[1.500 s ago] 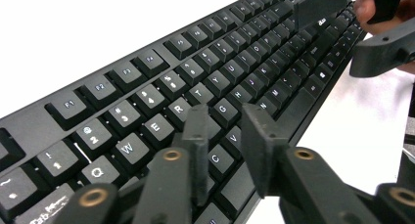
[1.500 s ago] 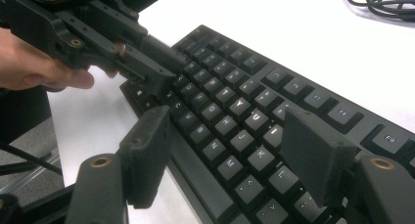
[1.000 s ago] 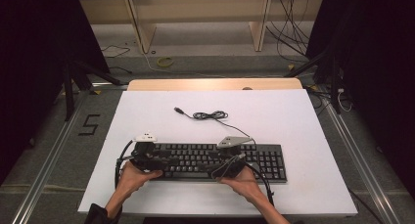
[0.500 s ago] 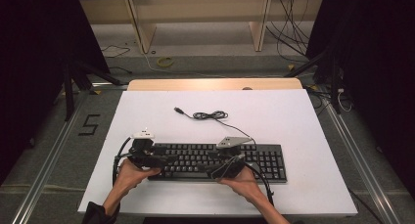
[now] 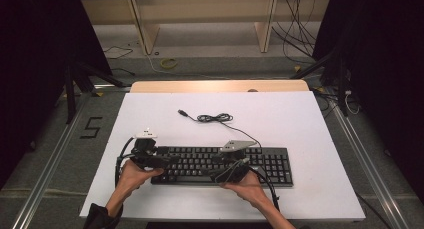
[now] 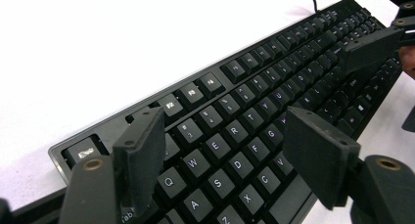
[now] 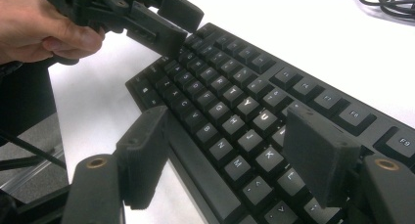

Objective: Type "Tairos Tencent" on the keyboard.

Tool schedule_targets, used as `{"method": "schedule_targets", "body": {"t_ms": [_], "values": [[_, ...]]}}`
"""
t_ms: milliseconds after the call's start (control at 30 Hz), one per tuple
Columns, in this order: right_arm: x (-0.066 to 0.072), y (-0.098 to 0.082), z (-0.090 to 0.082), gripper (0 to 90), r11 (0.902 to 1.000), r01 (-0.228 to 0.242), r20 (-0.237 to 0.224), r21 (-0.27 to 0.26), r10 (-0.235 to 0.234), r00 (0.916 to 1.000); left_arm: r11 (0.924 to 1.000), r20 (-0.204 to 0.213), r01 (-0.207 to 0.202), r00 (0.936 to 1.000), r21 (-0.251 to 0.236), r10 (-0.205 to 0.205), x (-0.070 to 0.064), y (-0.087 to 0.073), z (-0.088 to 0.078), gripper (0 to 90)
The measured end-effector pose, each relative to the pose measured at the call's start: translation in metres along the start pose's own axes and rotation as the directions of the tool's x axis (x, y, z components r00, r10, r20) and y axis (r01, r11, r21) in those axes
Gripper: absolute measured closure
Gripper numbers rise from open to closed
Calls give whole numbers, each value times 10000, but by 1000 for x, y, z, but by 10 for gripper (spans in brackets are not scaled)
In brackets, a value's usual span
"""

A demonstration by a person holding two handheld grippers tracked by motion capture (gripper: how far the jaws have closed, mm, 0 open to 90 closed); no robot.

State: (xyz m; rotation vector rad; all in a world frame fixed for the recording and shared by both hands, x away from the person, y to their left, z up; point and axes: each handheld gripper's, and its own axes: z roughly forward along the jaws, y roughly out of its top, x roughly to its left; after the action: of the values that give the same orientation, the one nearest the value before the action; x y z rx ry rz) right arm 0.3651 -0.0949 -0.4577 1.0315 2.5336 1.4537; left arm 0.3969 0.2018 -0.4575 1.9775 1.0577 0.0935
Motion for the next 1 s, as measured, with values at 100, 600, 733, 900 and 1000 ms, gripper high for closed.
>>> {"method": "schedule_targets", "body": {"t_ms": [100, 600, 733, 900, 1000], "values": [[0, 0, 0, 345, 10000, 5, -2, -3, -5, 10000, 10000, -39, 20, 10000, 16, -20, 2, 1, 1, 338], [2, 0, 0, 345, 9999, 102, -24, -43, -102, 9999, 9984, -68, -245, 9997, 502, 249, 2, 5, 10, 625], [2, 0, 0, 345, 10000, 90, -25, -14, -90, 10000, 9965, 43, -506, 9987, 659, 505, -1, 5, 14, 733], [3, -1, 1, 346, 9999, 112, -49, 12, -112, 9999, 9923, -29, -716, 9974, 1012, 723, -4, 6, 20, 849], [3, -1, 1, 346, 9999, 128, -52, 12, -128, 9999, 9910, -77, -728, 9972, 1122, 742, -4, 6, 22, 888]]}}
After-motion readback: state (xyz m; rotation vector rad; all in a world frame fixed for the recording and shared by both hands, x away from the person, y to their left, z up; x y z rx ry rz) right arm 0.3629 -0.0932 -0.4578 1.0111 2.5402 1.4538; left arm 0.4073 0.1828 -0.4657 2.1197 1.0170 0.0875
